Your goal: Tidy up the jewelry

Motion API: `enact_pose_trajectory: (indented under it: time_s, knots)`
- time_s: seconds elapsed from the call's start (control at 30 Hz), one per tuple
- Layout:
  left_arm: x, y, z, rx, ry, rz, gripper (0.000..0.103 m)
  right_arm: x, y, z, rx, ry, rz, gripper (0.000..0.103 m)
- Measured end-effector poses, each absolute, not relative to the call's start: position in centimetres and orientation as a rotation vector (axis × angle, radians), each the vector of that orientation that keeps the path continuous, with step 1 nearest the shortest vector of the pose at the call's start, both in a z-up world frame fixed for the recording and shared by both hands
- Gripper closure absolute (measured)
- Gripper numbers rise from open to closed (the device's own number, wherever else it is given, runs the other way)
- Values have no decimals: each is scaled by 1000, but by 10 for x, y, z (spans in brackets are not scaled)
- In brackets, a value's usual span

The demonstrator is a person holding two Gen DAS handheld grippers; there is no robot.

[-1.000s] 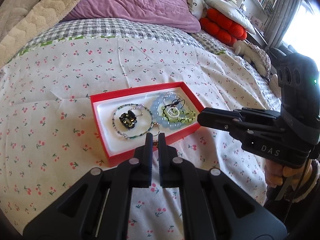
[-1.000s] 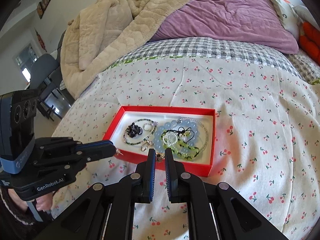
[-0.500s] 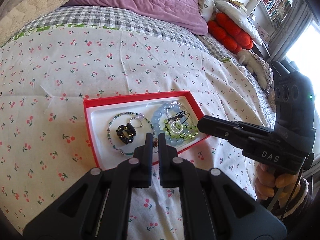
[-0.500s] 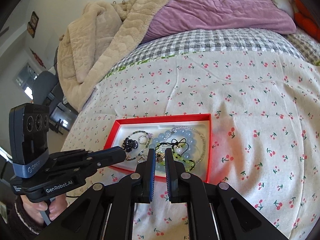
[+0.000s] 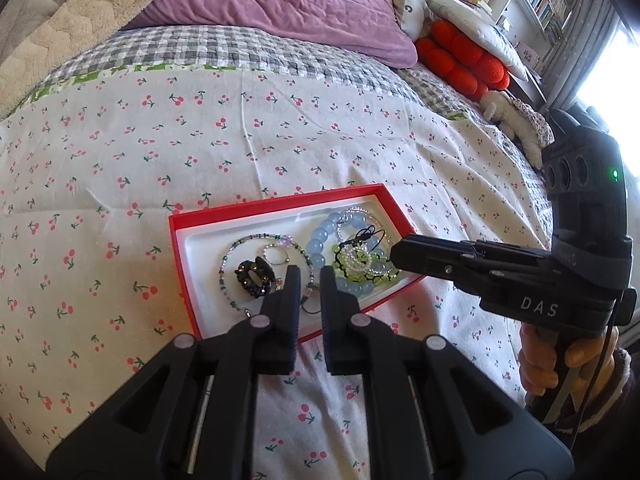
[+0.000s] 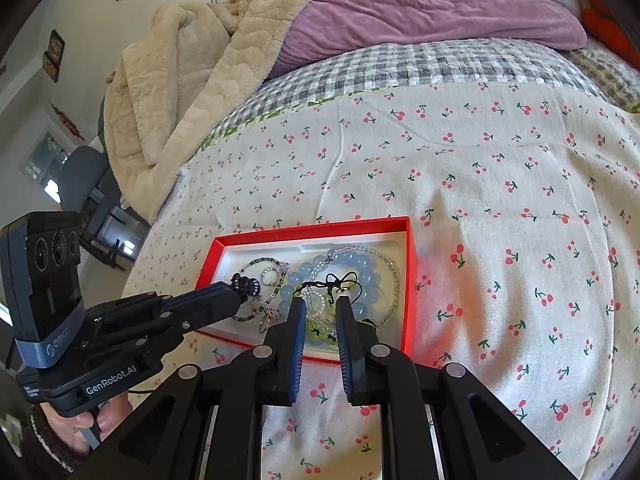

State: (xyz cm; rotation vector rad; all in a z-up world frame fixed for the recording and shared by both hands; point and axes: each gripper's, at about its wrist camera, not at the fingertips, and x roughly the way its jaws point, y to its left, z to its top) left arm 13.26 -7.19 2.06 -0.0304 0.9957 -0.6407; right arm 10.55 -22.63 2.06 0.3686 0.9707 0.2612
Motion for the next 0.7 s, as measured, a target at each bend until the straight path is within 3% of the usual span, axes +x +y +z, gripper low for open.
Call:
enact_pose_trajectory:
  time_s: [0.1,0.2,0.27,0.4,0.53,0.63,0.7]
  knots:
    - [129,-71,24,-20,985,-633,87,104,-225,24,349,964,258,75]
    - [123,-69,28,-7,972,-616,78,97,-224,29,332,937,250,49]
    - [117,-68,31,11,961,-606,74,93,-223,33,321,928,253,49]
    - [104,-64,35,47,941,-572,53,84,-221,41,298,913,249,47]
    - [92,-57,36,70,931,-513,31,72,-219,44,275,906,227,39]
    - [84,-53,36,92,941,-461,21,60,-218,43,272,918,192,33]
    - [78,-49,35,105,953,-420,19,52,-217,44,266,921,172,30]
